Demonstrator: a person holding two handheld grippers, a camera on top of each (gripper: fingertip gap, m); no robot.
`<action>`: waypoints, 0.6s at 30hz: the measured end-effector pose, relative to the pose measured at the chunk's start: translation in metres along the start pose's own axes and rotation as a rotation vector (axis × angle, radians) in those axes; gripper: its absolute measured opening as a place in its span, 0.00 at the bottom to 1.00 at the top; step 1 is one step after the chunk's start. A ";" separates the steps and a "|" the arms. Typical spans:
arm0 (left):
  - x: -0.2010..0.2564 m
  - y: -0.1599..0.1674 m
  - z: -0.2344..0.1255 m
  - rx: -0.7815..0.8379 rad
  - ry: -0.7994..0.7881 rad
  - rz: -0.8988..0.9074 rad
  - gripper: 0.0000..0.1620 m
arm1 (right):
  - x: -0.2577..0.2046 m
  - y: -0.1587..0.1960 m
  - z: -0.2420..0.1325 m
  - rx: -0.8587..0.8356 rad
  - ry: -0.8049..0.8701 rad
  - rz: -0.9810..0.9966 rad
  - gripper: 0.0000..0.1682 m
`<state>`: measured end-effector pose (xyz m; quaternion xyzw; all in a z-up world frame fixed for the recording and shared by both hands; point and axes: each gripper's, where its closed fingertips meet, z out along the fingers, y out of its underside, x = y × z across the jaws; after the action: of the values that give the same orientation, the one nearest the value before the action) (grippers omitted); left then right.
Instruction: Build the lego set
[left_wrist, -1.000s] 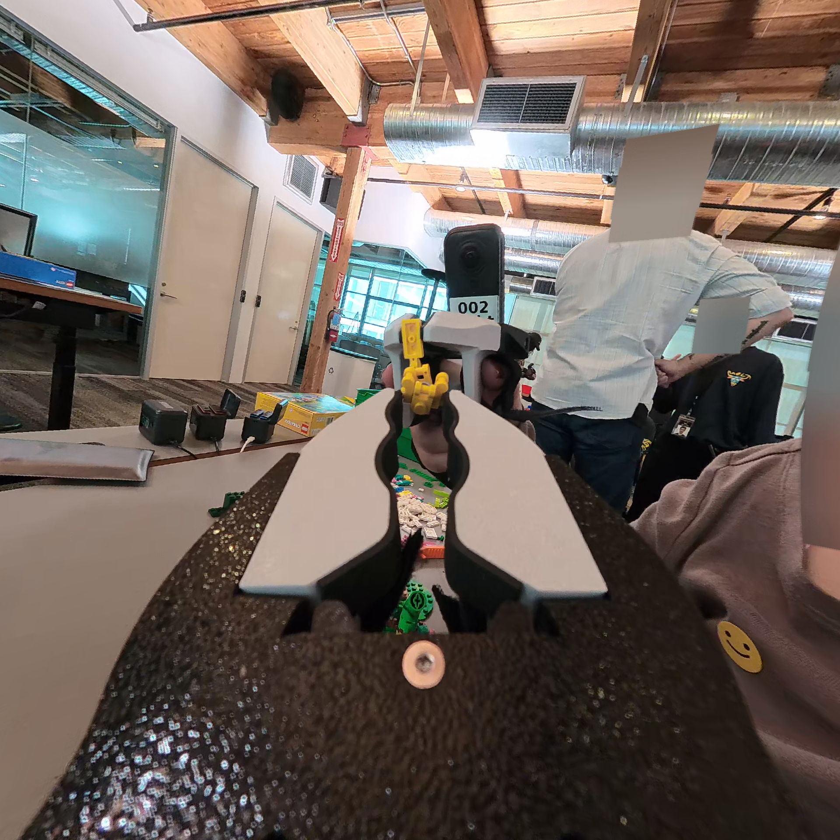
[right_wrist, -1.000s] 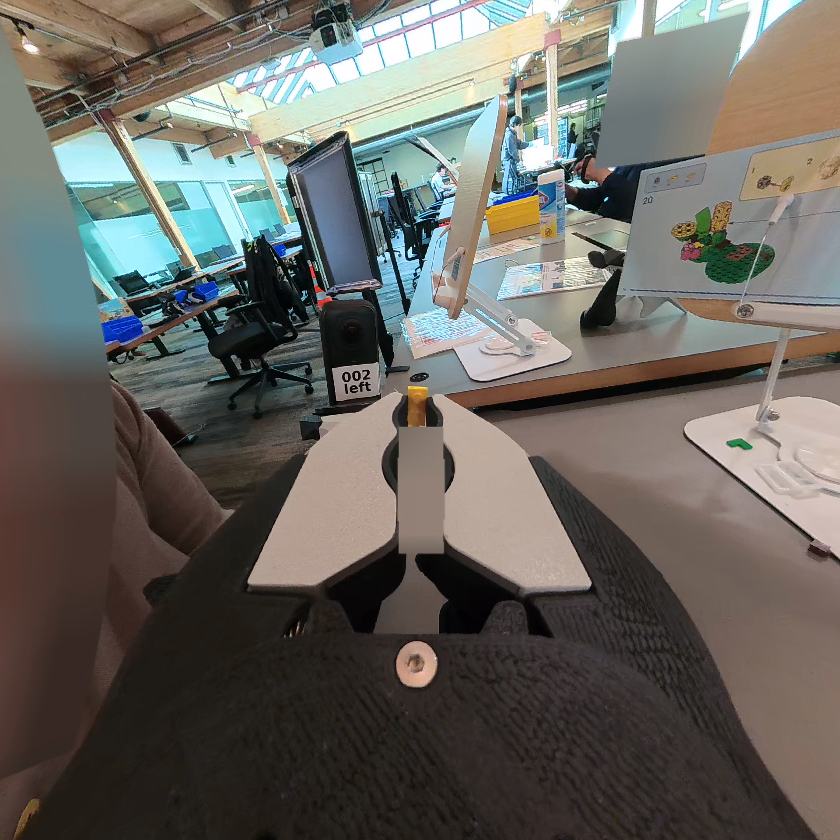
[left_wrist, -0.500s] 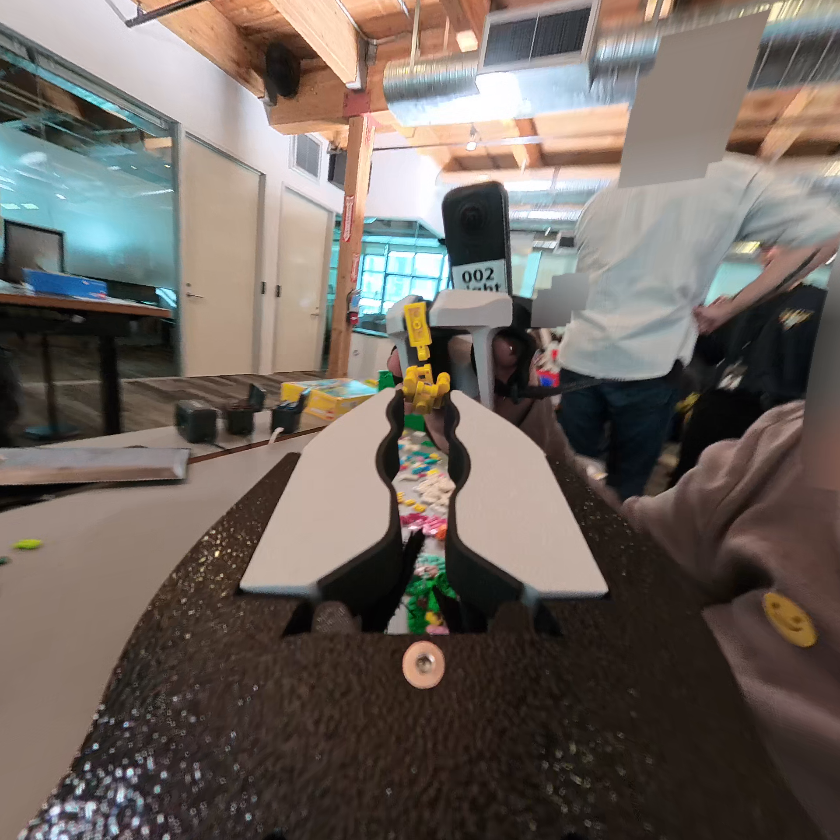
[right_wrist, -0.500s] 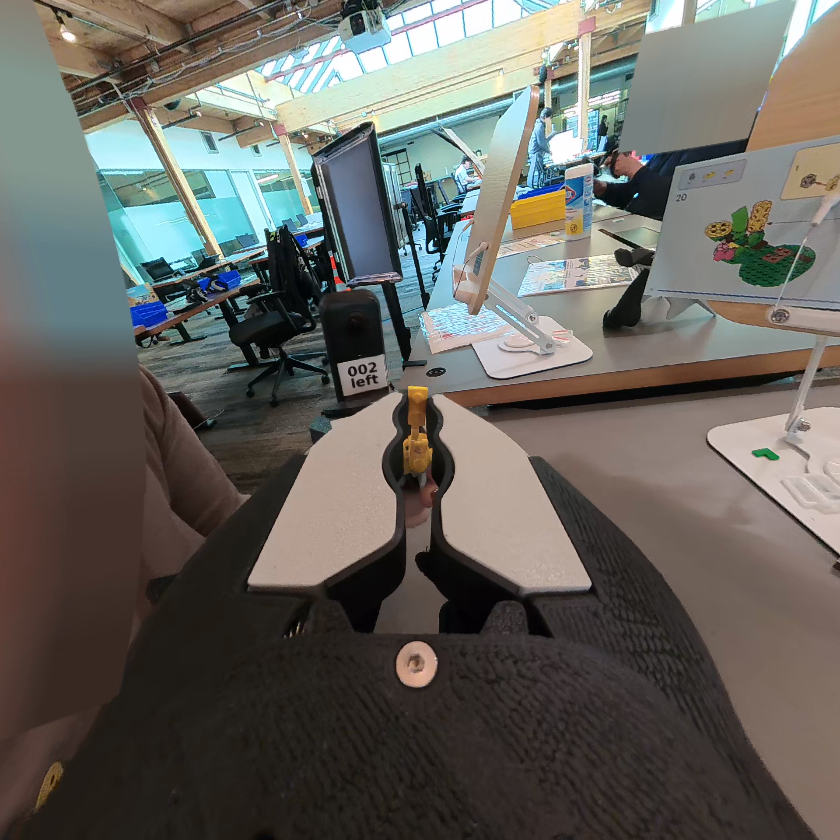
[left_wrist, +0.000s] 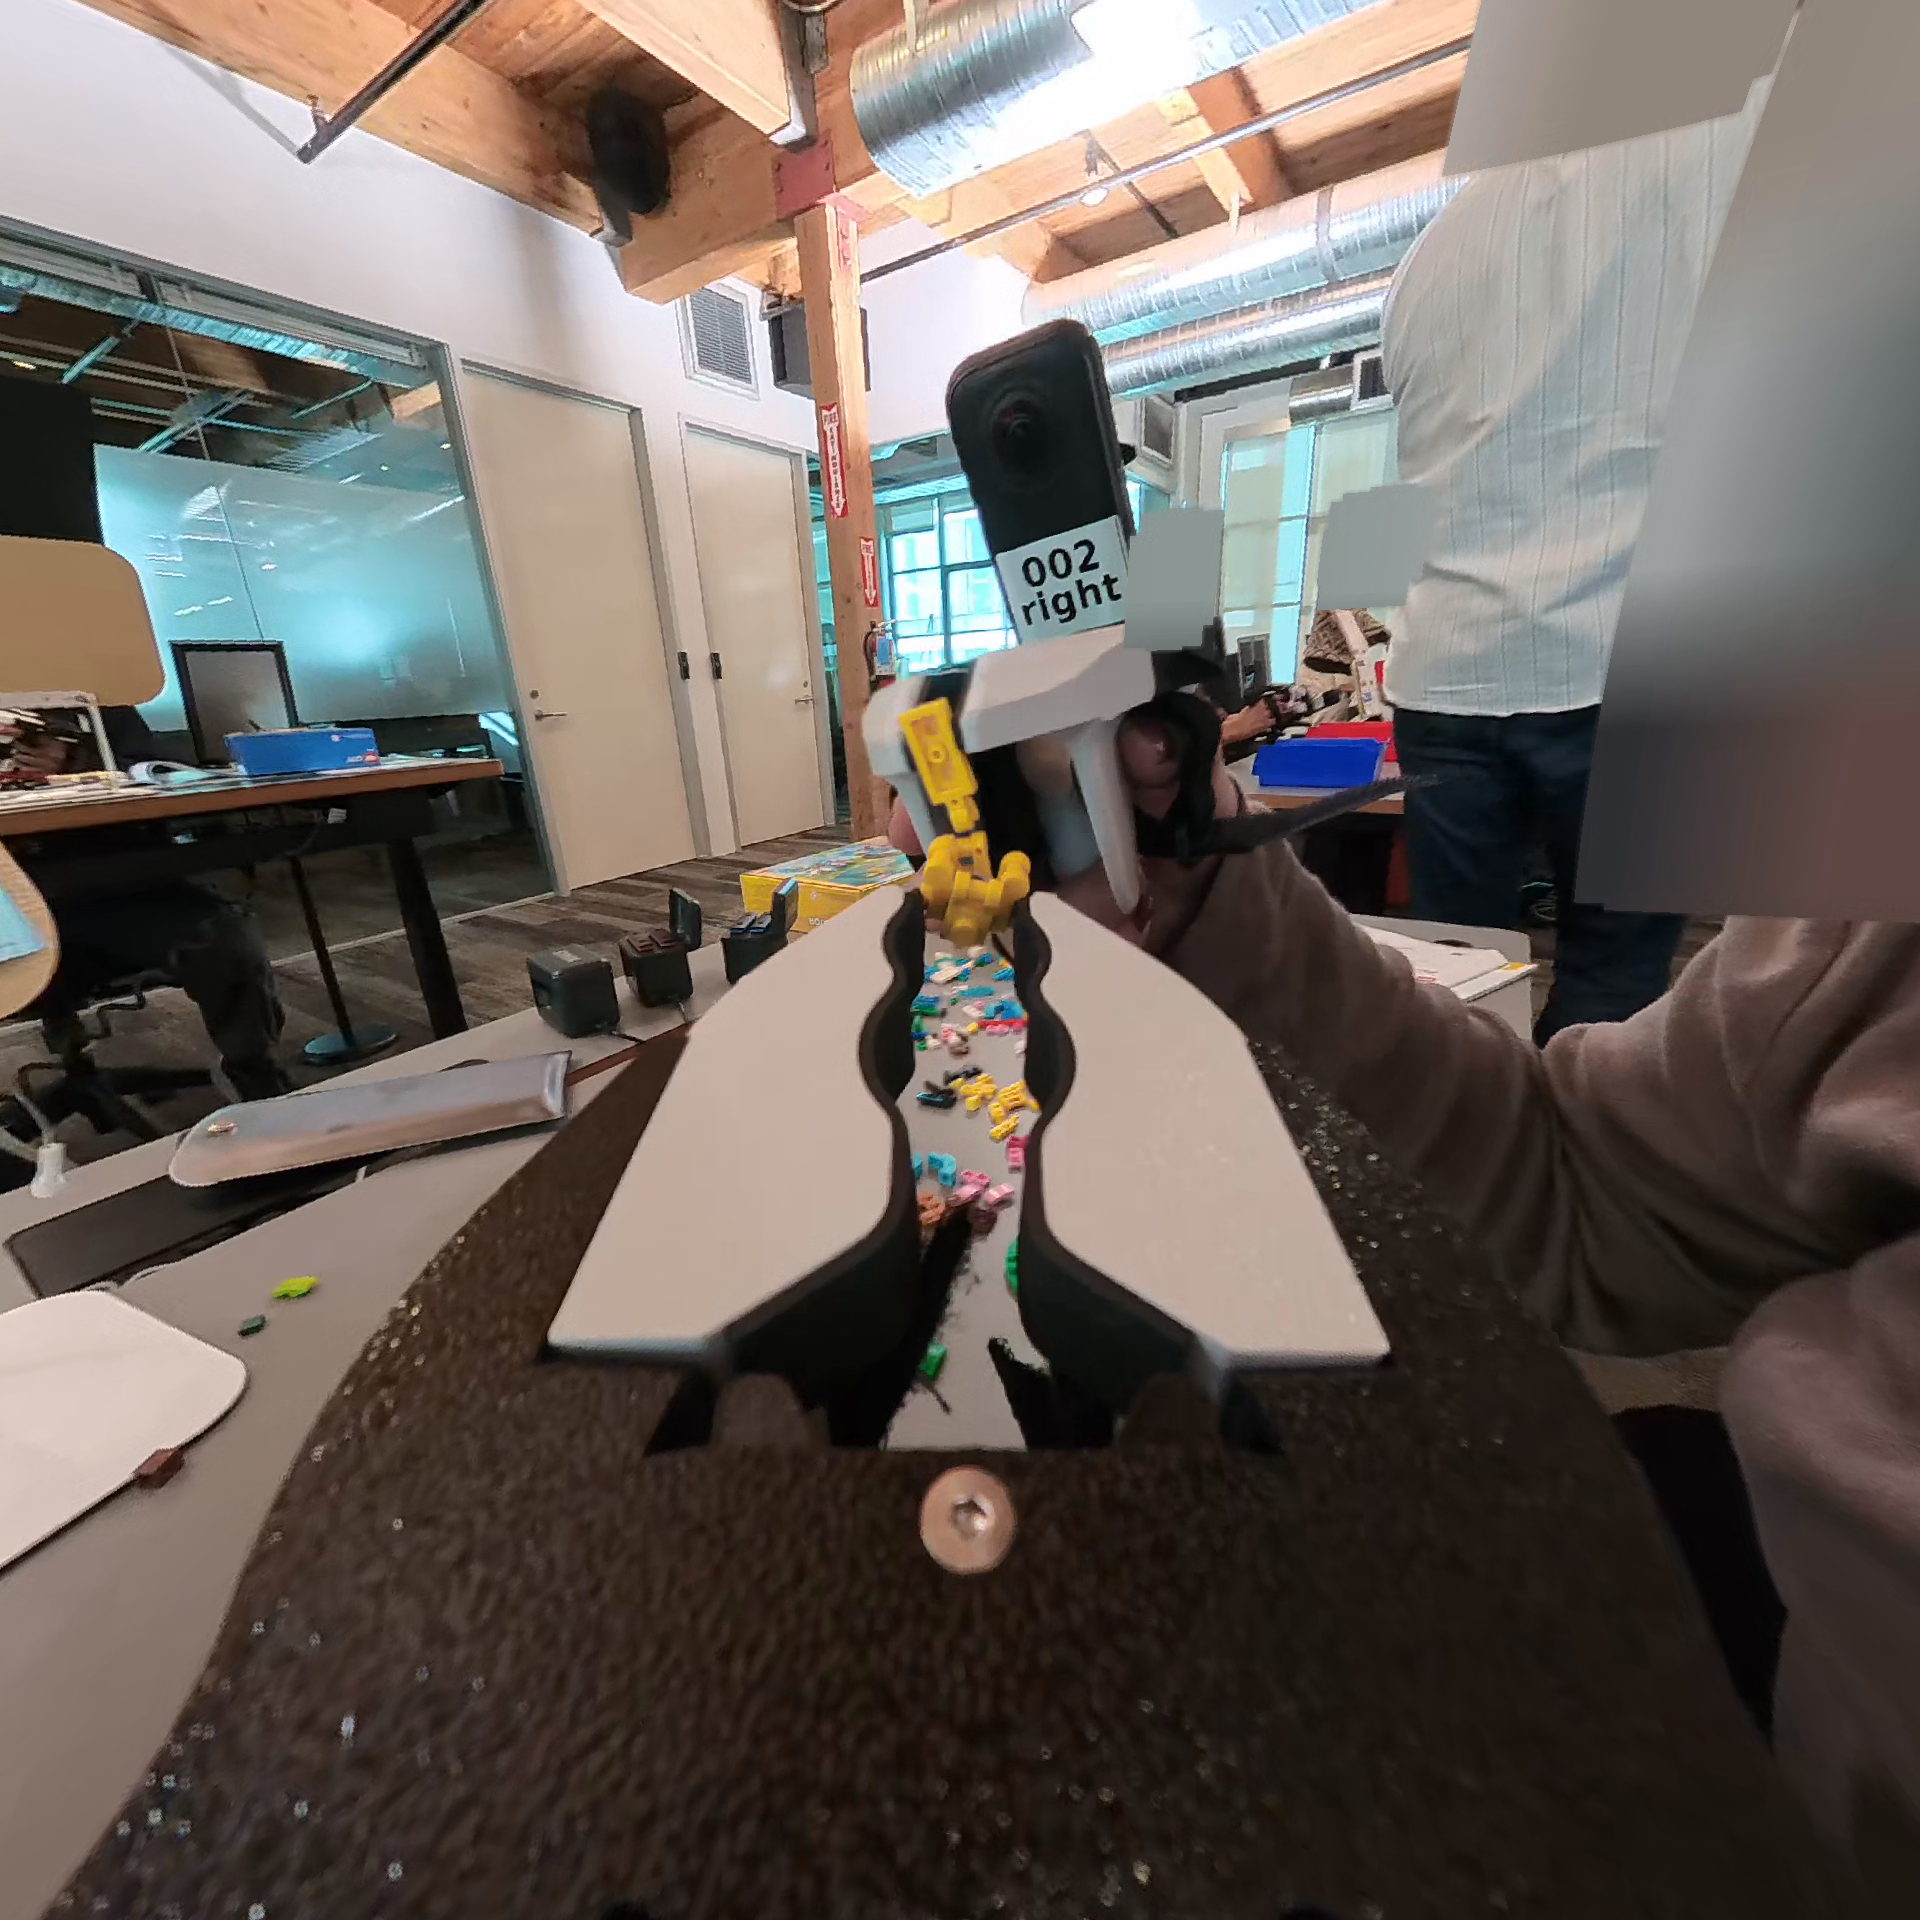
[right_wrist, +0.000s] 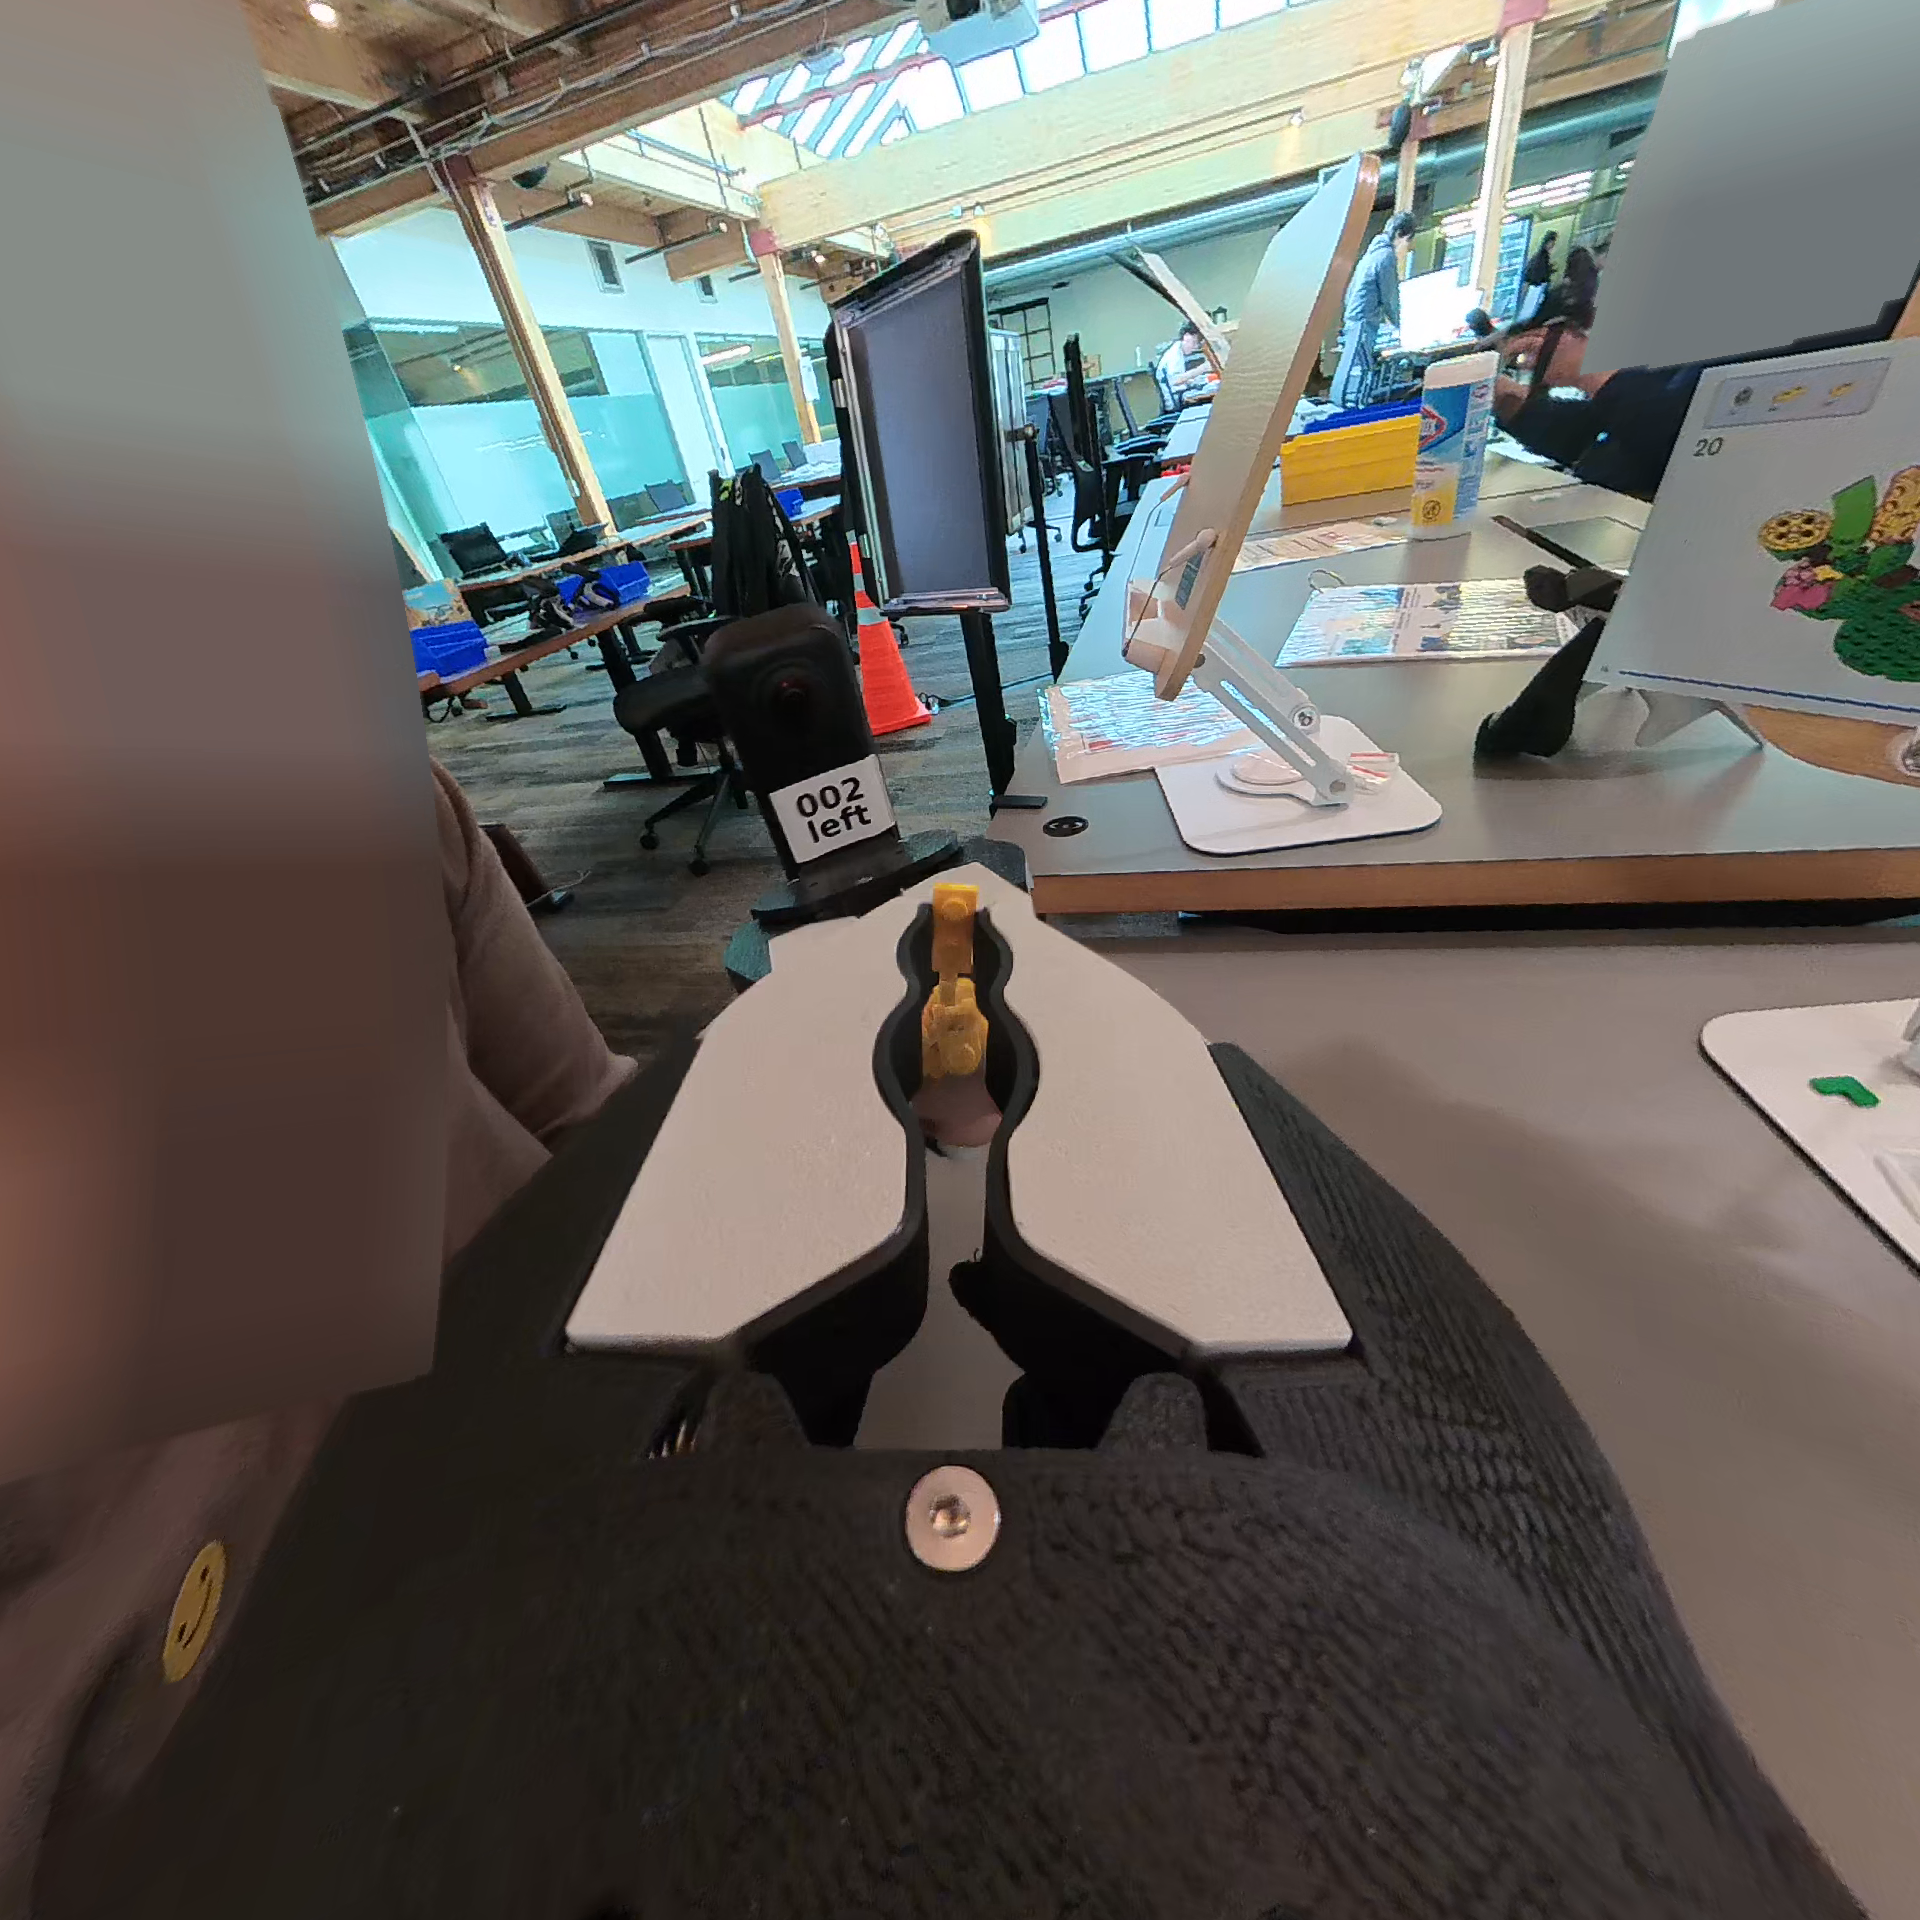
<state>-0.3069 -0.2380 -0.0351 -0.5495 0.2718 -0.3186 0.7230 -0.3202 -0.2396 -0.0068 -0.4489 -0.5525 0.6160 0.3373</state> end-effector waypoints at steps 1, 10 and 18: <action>0.000 0.000 0.000 0.004 0.006 -0.011 0.10 | -0.001 0.001 0.000 -0.005 -0.007 0.001 0.03; 0.004 -0.001 0.000 0.031 0.068 -0.104 0.10 | -0.002 0.004 -0.001 -0.016 -0.024 -0.016 0.03; 0.003 -0.005 0.000 0.091 0.100 -0.196 0.10 | -0.002 0.001 -0.002 0.004 -0.027 -0.041 0.03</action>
<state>-0.3053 -0.2414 -0.0308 -0.5234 0.2378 -0.4269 0.6980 -0.3179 -0.2411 -0.0077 -0.4286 -0.5648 0.6160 0.3432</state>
